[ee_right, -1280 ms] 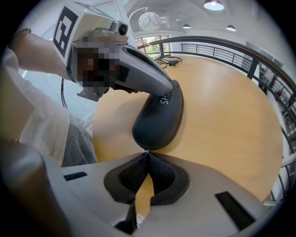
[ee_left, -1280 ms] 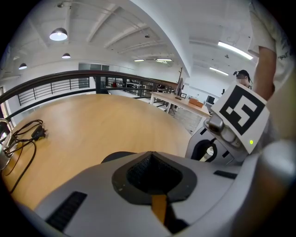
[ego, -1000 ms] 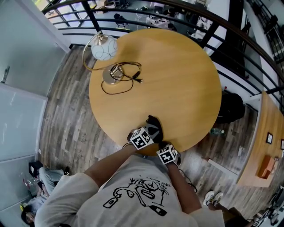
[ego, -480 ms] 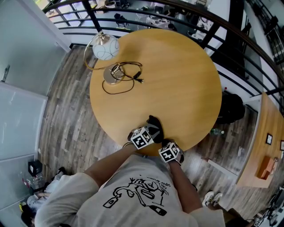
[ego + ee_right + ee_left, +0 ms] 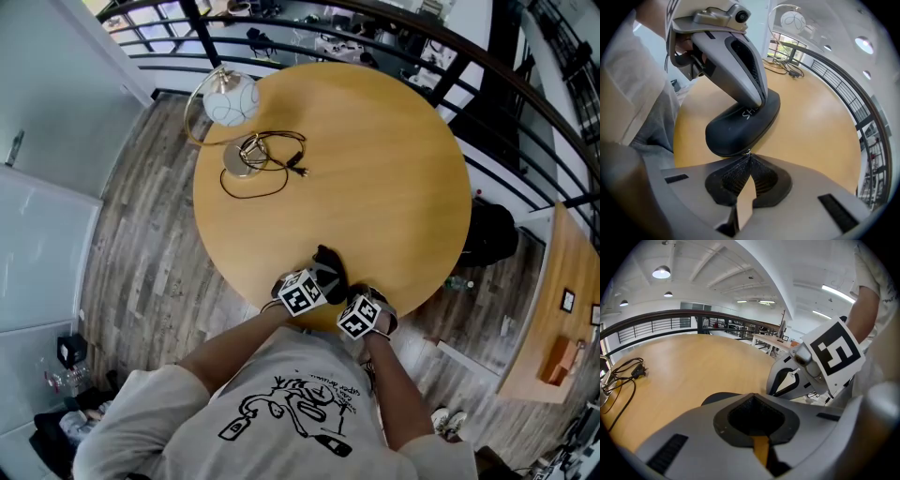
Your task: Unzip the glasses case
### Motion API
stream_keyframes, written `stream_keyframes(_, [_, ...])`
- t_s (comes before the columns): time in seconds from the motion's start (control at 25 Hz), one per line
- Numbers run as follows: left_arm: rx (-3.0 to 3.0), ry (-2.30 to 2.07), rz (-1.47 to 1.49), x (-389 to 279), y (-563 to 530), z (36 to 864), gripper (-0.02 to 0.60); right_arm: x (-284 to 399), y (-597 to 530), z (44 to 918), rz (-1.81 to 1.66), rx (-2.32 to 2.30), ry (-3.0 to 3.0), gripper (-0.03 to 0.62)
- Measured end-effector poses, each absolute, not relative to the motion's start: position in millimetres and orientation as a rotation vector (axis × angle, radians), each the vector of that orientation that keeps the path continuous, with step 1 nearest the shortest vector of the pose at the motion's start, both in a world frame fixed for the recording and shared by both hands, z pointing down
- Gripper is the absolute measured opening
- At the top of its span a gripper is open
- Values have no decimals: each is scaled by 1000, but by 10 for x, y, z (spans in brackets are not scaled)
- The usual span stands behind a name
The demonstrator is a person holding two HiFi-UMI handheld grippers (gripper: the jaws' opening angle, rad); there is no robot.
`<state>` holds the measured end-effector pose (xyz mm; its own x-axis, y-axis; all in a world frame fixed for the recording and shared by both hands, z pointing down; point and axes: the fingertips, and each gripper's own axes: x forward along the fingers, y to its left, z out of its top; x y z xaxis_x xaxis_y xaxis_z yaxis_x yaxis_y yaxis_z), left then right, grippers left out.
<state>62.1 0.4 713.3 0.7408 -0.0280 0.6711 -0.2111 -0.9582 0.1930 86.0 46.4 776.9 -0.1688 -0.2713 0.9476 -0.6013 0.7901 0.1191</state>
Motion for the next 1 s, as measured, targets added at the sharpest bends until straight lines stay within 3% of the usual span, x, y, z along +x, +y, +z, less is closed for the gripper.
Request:
stream_keyframes(0.28, [2690, -163, 1036, 616, 6, 7129, 6, 850, 273, 7756, 160, 605, -1748, 23])
stream_keyframes(1.0, [2669, -165, 1105, 399, 221, 7088, 6, 502, 805, 7736, 601, 620, -1825, 23])
